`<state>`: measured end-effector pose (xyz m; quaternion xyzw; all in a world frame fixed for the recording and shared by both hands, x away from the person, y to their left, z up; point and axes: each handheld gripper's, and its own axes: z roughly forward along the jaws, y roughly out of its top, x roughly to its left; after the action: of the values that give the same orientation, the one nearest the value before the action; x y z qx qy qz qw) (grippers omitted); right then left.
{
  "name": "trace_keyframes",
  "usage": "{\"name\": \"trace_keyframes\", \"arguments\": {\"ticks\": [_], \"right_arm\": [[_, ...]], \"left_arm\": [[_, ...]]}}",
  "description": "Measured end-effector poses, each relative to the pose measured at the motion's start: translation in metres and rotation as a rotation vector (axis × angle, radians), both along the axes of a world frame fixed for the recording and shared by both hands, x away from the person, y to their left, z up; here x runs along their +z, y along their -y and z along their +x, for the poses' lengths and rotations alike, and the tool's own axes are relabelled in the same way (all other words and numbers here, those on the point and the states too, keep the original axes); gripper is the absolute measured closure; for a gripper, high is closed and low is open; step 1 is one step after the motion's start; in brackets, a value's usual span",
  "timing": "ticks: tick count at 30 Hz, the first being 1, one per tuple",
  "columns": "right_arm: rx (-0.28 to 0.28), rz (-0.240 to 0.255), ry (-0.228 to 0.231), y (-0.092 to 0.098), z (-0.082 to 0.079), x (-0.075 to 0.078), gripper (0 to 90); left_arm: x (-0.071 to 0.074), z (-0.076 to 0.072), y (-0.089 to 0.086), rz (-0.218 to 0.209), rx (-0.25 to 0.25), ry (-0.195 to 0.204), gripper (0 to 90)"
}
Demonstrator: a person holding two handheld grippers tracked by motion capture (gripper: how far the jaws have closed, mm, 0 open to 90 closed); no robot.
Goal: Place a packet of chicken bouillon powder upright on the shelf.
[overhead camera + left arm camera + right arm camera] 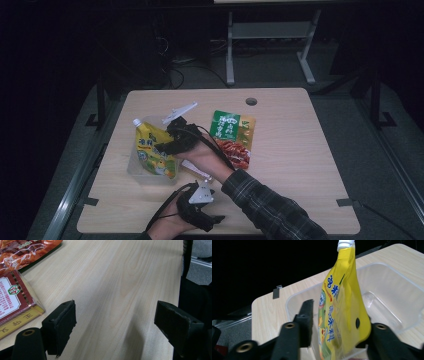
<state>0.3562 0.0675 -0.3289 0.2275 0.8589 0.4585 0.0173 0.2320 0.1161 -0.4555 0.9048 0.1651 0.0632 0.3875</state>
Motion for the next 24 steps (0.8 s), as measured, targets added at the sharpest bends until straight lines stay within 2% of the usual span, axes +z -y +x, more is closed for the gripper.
{"name": "trace_keyframes", "arguments": {"ticks": [3, 4, 6, 8, 10, 15, 16, 24], "right_arm": [[-0.003, 0.001, 0.001, 0.006, 0.001, 0.003, 50.8], [-0.01, -0.006, 0.007, 0.012, 0.0, 0.006, 45.9], [-0.007, -0.012, 0.024, 0.017, 0.001, 0.006, 42.9], [-0.011, -0.016, 0.018, 0.024, 0.0, 0.007, 40.1], [-0.015, -0.016, 0.024, 0.033, 0.0, 0.007, 38.6], [-0.036, -0.023, 0.026, 0.058, -0.002, 0.005, 36.0], [-0.036, -0.027, 0.038, 0.062, -0.001, 0.004, 35.7], [-0.07, -0.053, 0.045, 0.097, -0.002, -0.007, 34.3]], "left_arm": [[0.0, 0.0, 0.0, 0.007, -0.004, -0.002, 17.0], [0.0, 0.0, 0.0, -0.004, 0.002, -0.006, 17.0], [0.0, 0.0, 0.0, -0.004, 0.003, -0.005, 17.0], [0.0, 0.001, 0.0, -0.012, 0.008, -0.008, 17.0], [0.0, 0.002, -0.001, -0.009, 0.011, -0.016, 17.0], [0.001, 0.005, -0.004, 0.0, 0.017, 0.0, 17.0], [0.002, 0.005, -0.005, 0.005, 0.021, -0.003, 17.0], [0.004, 0.004, -0.01, -0.013, 0.039, -0.021, 17.0]]}}
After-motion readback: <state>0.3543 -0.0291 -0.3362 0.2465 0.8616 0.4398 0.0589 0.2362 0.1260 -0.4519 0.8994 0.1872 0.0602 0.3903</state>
